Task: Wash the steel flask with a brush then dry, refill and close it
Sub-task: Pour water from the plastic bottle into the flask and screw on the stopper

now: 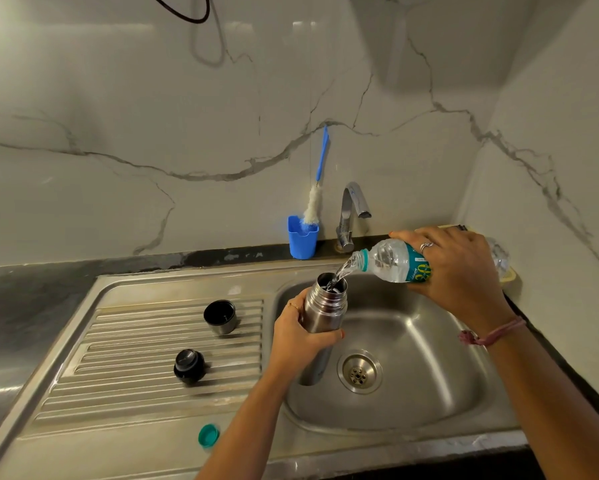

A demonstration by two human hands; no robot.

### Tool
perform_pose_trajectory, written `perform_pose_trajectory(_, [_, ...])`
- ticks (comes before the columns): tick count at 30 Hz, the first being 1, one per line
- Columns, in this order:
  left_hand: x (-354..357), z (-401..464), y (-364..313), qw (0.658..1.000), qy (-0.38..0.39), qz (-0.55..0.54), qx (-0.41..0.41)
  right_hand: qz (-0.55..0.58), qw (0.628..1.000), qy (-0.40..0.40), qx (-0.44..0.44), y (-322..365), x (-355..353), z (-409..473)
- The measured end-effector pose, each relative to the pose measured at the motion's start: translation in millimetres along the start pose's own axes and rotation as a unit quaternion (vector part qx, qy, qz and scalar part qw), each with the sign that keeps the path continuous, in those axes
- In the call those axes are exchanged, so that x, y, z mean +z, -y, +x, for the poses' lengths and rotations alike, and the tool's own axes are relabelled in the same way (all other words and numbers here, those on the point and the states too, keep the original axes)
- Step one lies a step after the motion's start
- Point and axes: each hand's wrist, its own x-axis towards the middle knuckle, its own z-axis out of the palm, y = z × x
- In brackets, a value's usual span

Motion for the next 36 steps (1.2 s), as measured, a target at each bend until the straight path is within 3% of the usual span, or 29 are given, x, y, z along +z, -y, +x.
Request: perform_pose_trajectory(36, [3.1, -3.2, 0.9, 1.0, 0.008, -0.001, -0.011, -0.008, 1.0, -0.001, -0.028, -3.2, -1.7, 0.1])
